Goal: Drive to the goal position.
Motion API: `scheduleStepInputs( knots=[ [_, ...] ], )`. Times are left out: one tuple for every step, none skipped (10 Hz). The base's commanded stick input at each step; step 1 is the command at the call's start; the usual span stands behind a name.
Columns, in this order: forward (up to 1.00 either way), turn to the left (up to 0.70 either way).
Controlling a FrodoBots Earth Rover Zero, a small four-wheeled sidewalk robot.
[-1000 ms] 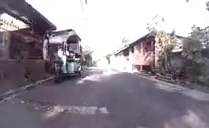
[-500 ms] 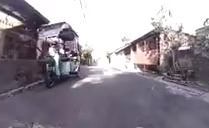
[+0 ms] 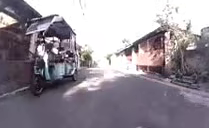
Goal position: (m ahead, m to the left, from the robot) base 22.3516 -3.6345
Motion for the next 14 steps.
scheduleStepInputs(
  knots=[
    [1.00, 0.00],
    [1.00, 0.00],
    [1.00, 0.00],
    [1.00, 0.00],
    [1.00, 0.00],
    [1.00, 0.00],
    [1.00, 0.00],
    [1.00, 0.00],
    [1.00, 0.00],
    [1.00, 0.00],
    [1.00, 0.00],
    [1.00, 0.00],
    [1.00, 0.00],
    [1.00, 0.00]
  ],
)
